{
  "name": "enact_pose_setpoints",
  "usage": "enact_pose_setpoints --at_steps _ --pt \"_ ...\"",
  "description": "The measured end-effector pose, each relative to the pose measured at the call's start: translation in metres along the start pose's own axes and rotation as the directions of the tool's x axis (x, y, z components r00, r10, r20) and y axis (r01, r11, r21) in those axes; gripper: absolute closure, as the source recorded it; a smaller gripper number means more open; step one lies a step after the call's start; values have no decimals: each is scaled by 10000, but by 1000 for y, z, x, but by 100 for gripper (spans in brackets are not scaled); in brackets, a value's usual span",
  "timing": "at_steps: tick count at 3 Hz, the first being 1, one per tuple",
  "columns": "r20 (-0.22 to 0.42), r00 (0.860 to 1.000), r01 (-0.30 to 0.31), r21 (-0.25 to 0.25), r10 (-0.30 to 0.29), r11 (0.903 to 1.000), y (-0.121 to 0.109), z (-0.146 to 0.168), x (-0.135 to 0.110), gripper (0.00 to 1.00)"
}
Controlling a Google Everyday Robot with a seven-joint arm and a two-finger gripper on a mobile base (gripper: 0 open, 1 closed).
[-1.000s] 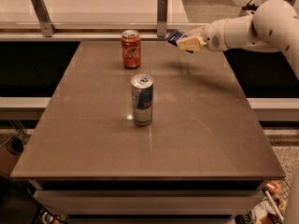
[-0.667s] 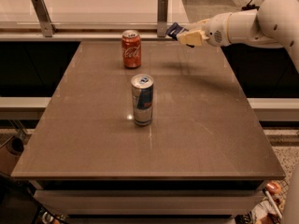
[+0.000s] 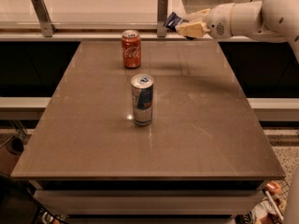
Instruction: Pick rxbar blueberry
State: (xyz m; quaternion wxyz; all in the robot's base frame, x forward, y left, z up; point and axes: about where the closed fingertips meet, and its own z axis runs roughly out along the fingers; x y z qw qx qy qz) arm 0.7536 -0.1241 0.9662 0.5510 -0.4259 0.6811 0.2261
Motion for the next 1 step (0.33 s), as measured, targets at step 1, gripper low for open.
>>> enact_pose_setpoints --at_steps 1 --pt "238 9987 449 66 -450 9990 2 -6 -16 100"
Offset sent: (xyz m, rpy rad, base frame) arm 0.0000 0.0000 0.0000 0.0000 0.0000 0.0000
